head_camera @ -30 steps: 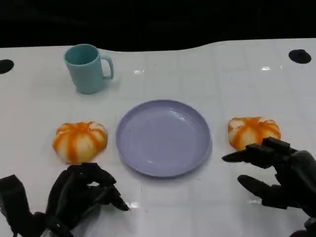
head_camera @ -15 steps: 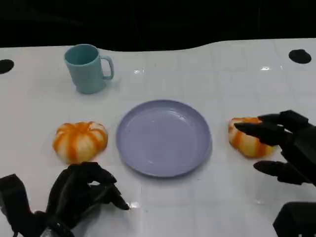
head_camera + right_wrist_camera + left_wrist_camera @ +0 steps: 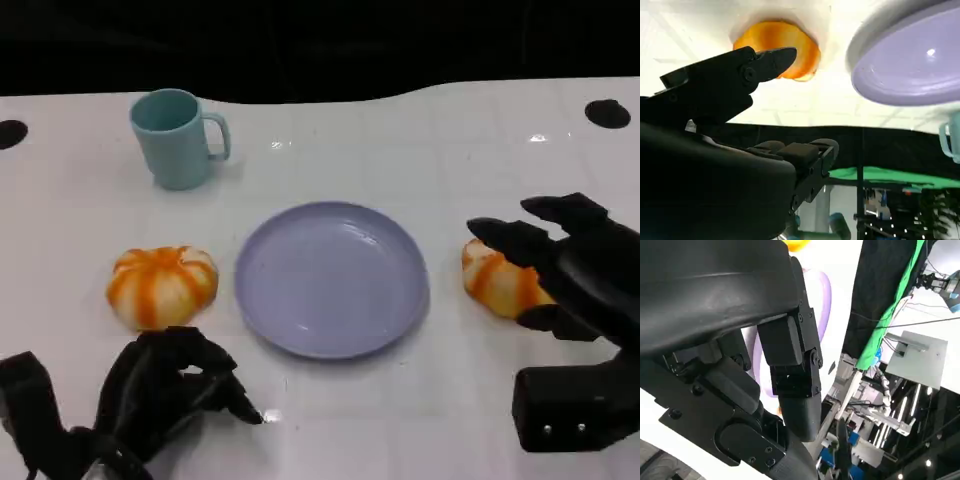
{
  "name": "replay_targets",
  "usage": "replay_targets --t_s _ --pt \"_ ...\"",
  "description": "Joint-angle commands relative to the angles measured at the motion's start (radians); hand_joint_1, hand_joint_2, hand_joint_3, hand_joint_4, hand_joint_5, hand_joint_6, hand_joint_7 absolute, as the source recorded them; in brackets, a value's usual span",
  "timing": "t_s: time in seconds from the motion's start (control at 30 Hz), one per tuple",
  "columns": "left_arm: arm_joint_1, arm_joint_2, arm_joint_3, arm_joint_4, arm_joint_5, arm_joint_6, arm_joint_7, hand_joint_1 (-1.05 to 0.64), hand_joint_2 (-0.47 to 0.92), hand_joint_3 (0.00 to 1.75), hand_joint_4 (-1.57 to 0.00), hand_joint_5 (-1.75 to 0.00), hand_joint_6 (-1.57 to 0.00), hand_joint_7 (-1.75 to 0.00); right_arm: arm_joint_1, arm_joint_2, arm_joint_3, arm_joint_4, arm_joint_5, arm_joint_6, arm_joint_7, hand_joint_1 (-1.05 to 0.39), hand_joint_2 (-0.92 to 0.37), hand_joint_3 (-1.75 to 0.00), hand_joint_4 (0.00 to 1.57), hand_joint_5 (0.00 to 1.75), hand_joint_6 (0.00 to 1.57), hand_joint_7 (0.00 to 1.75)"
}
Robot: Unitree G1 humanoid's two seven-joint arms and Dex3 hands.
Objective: Grasp the bread from the table and place it into the plate.
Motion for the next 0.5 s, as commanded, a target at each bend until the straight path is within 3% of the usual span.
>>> replay_targets --t_s 0.03,0.4,0.5 --pt "0.007 0.011 0.006 -0.012 -0.007 0.010 -0.002 -1.05 0.60 0.00 -1.57 -0.60 -1.57 -0.37 -0.061 -0.003 0.045 0.096 -0.022 0.015 -0.027 -0.38 -0.79 -0.03 0.02 0.38 0.30 0.01" --pt "0.021 0.008 0.004 -0.037 -0.006 0.019 0.006 -1.05 0.60 0.00 -1.57 -0.60 -1.57 -0.37 -0.229 0.042 0.182 0.398 -0.076 0.056 -0.061 -0.36 -0.79 -0.01 0.03 0.36 0.26 0.00" --pt "0.025 0.009 0.003 -0.042 -0.006 0.022 0.006 -1.05 0.60 0.00 -1.57 -0.60 -1.57 -0.37 -0.276 0.062 0.219 0.488 -0.083 0.068 -0.074 -0.41 -0.79 -0.01 0.04 0.32 0.25 0.00"
